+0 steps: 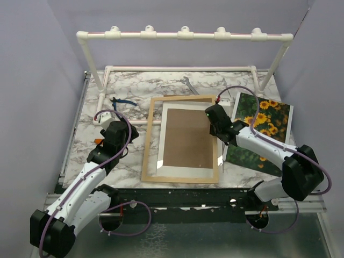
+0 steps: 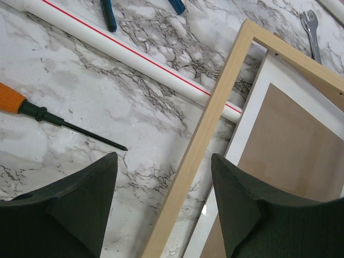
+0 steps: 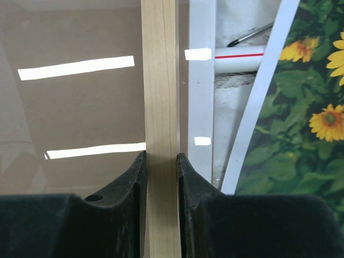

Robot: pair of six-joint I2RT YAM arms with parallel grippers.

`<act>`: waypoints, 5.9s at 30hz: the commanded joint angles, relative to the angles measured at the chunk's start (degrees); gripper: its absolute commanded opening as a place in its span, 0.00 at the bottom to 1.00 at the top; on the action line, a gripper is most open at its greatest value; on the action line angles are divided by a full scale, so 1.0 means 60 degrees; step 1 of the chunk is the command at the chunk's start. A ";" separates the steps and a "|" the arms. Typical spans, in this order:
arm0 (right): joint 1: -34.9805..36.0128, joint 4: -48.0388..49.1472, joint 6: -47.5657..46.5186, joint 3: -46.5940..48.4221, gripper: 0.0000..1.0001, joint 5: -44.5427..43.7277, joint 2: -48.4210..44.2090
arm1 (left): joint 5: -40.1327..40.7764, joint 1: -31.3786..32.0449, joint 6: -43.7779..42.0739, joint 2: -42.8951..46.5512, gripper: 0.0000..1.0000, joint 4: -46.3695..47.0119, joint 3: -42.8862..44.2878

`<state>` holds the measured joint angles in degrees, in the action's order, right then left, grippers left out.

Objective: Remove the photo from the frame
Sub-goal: Place the photo frame item in the photo frame, then adjust the photo frame at the center of the board, then reset both arms

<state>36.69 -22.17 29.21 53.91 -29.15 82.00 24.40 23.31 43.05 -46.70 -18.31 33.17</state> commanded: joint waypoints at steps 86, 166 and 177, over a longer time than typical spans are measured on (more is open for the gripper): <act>-0.3752 0.4399 0.0842 -0.0720 0.61 0.7593 0.2564 | -0.3676 -0.0159 -0.0594 -0.5498 0.27 0.3985 -0.0146; -0.3272 0.9380 -0.3332 -0.7187 0.93 0.1660 -0.7816 | 0.0220 -0.0150 -0.1758 0.2632 0.99 0.4459 -0.2650; -0.5315 1.2267 -0.3648 -0.7463 0.88 0.2666 -0.4076 | 0.1990 -0.0175 -0.4650 0.0193 0.99 0.8978 -0.3739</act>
<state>10.92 39.03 8.29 11.05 -16.84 50.54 27.29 22.24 24.58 -38.89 21.10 12.36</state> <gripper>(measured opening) 0.890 0.987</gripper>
